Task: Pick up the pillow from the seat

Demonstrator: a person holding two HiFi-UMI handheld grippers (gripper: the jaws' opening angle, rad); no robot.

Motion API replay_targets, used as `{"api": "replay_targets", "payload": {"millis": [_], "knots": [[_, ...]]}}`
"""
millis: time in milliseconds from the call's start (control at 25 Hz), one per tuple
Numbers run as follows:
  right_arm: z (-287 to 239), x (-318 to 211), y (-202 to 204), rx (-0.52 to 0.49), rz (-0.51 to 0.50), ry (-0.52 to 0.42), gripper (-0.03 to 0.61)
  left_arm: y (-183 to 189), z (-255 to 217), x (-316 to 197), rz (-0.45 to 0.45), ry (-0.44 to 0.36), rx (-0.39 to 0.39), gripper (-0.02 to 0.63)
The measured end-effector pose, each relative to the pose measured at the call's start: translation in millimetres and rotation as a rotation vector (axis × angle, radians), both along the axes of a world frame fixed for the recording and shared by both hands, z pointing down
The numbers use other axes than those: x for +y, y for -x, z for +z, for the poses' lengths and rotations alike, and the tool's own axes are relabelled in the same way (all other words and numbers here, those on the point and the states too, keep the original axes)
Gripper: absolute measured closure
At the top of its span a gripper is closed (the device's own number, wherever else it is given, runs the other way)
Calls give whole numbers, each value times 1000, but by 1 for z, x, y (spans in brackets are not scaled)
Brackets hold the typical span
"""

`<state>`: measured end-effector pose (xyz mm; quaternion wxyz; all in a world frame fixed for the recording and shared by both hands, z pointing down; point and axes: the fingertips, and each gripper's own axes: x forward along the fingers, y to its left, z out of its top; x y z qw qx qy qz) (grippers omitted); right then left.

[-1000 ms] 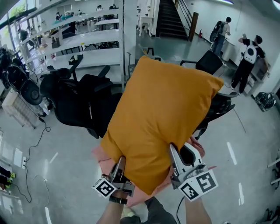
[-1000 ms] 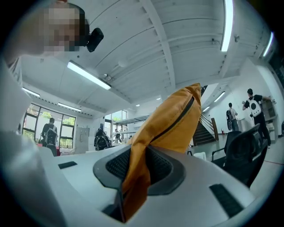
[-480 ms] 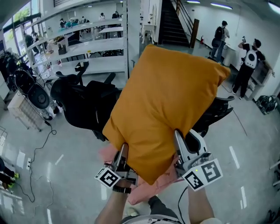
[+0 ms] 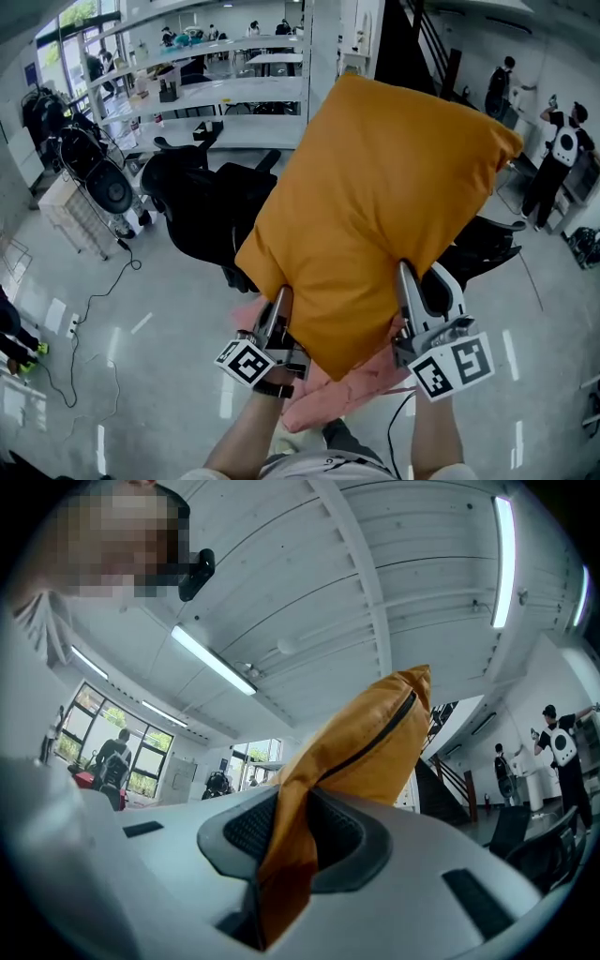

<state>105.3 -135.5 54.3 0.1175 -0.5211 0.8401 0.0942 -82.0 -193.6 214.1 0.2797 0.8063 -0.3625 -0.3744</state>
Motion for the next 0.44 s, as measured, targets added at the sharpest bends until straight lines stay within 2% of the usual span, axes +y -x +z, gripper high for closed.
{"api": "replay_targets", "payload": {"millis": [440], "knots": [[-8,-6,19,13,0,-17,485,18,-9,-7,-17,-16,-10,574]]}}
